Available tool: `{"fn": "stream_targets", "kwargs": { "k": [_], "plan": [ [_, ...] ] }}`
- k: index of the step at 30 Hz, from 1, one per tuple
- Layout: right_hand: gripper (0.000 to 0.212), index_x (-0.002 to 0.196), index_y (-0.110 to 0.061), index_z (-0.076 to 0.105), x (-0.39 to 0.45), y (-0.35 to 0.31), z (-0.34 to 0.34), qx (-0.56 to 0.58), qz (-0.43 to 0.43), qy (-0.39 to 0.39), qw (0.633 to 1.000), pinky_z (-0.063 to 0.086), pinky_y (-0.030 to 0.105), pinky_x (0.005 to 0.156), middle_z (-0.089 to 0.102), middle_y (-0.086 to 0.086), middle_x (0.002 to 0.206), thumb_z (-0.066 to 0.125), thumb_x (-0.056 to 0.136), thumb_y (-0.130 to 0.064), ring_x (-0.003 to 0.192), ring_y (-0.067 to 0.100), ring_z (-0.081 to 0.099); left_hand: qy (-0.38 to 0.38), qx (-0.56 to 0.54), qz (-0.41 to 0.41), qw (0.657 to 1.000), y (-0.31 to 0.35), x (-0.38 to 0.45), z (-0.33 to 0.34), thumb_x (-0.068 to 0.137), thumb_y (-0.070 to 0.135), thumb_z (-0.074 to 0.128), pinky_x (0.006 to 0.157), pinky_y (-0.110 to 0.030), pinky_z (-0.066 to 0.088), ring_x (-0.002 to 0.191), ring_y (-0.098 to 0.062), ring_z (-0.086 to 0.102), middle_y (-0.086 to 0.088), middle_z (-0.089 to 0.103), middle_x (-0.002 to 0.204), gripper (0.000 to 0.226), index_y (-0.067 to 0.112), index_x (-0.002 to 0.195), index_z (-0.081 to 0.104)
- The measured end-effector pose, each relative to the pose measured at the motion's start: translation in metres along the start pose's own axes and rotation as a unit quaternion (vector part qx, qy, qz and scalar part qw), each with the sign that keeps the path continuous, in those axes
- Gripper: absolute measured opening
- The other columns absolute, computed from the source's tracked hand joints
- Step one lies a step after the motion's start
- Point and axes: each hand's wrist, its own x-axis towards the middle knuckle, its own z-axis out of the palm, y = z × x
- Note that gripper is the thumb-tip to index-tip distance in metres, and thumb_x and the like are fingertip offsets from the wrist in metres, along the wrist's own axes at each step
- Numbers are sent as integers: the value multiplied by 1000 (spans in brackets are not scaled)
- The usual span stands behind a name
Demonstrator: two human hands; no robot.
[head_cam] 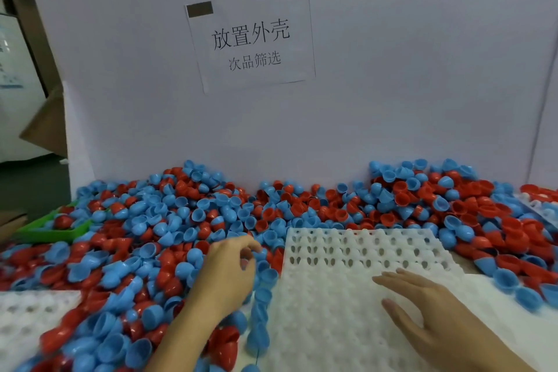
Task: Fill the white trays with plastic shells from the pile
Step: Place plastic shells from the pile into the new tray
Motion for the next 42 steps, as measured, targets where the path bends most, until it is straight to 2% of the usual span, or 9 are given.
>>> {"fn": "stream_targets", "kwargs": {
  "k": [3,11,20,24,28,32,35,37,42],
  "plan": [
    [41,139,-53,43,-1,-1,-1,5,0,2,1000,22,21,120,37,-30,148,43,99,-54,143,-6,25,-119,69,35,990,11,-11,19,93,24,58,99,-29,47,112,-3,49,19,53,118,26,41,113,58],
    [39,138,-52,44,0,-4,-2,0,6,3,1000,20,17,116,40,-30,146,46,99,-51,140,-6,30,-120,81,1,989,-9,-11,31,93,9,54,98,-31,51,110,-10,56,9,54,117,32,33,114,58],
    [35,132,-53,49,-2,-4,-3,13,7,-4,1000,35,23,114,43,-29,142,50,97,-49,138,-3,35,82,-108,20,991,-15,-10,16,86,-7,67,75,-1,46,90,15,61,20,69,89,42,35,83,68],
    [34,131,-54,48,-1,-4,-2,17,12,-2,1000,28,23,118,44,-30,141,49,96,-50,137,-4,35,147,-63,26,987,-18,-13,9,83,-7,70,67,-6,45,75,-6,61,10,64,76,38,27,69,60],
    [33,129,-55,49,-2,-4,-2,20,18,-4,1000,27,24,118,44,-30,140,50,96,-50,137,-4,36,160,-30,16,987,-16,-13,7,85,-10,65,62,-12,46,72,-7,55,5,59,77,39,23,67,55],
    [34,130,-54,50,-2,-4,-2,17,21,-6,1000,28,24,117,44,-30,140,51,96,-50,136,-3,37,58,-50,51,996,-5,-17,-2,90,-10,53,85,-17,52,99,-3,59,14,62,100,42,30,87,63],
    [35,130,-53,50,-1,-5,-2,18,22,-4,1000,28,23,117,45,-29,141,51,96,-49,136,-4,37,-179,12,72,981,-2,-25,-6,88,11,54,108,-27,33,118,0,38,19,46,126,42,46,111,55],
    [35,131,-53,49,-1,-5,-2,13,19,-3,1000,28,22,116,44,-30,141,51,96,-50,136,-4,37,-267,92,66,957,-3,-30,-3,87,23,56,106,-32,22,112,0,32,20,41,127,45,49,121,43],
    [35,130,-52,50,-1,-4,-2,10,18,-6,1000,31,23,116,46,-29,140,52,96,-48,135,-3,38,-181,150,64,970,-10,-28,3,96,36,60,111,-35,22,107,-8,37,18,49,118,30,39,124,50]
  ]
}}
